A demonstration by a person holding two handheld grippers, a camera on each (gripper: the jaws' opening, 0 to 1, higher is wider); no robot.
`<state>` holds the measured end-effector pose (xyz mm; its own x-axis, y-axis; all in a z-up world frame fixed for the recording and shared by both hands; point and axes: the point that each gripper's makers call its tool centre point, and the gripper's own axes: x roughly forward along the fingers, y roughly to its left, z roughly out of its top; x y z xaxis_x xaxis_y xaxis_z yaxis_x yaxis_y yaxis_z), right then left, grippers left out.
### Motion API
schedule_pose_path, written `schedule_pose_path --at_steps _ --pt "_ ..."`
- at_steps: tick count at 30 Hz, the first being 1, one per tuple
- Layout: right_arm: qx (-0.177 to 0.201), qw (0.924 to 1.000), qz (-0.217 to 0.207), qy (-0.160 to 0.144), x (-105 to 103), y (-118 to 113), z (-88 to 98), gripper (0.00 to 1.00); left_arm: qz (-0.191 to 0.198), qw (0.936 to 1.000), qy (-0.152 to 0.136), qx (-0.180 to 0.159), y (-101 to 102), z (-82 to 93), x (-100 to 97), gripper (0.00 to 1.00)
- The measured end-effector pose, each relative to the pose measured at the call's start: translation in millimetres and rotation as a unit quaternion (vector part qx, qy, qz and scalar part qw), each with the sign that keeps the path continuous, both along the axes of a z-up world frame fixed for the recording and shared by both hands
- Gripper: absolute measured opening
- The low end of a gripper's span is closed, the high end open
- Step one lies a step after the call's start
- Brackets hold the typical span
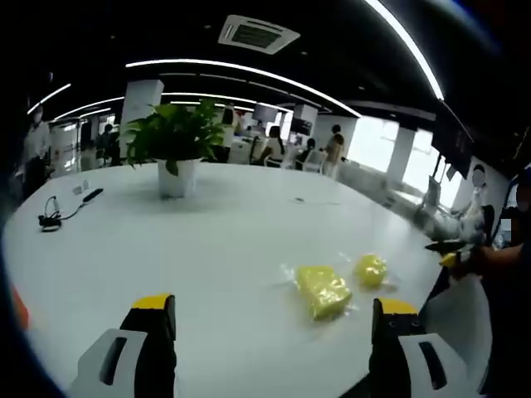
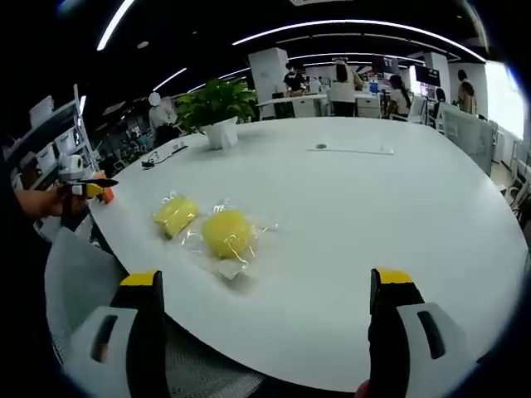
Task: Compare the silicone blocks by pressing each to a similar depth, holding the contact briefly, and releasing to observe deformation and rebound differences across the visible hardness samples.
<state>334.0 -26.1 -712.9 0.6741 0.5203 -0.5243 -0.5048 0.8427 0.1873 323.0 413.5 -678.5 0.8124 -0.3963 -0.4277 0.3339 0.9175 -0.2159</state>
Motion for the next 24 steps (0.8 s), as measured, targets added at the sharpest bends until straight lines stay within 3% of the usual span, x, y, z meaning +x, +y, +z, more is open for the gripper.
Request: schedule_pose_path --at_steps 7,12,16,24 --pt "0.004 1.0000 0.003 0.006 -1 -1 -4.2 0.97 0.003 1.0000 0.007 0.006 2 -7.7 2.4 0.99" --pt "-0.007 0.9999 0.004 0.009 -2 -4 -7.5 0.97 0.003 1.0000 0.003 -0.006 -6 -1.9 5.2 1.00" --pt "-0.012 0.9999 0.007 0.010 -2 -4 -9.6 0.97 -0.001 1.0000 0.000 0.004 -8 -2.6 5.1 1.00" --pt "-0.011 0.9999 0.001 0.009 -3 -4 -11.2 0.97 -0.012 0.9999 0.011 -0.001 -11 -4.6 -2.2 1.00"
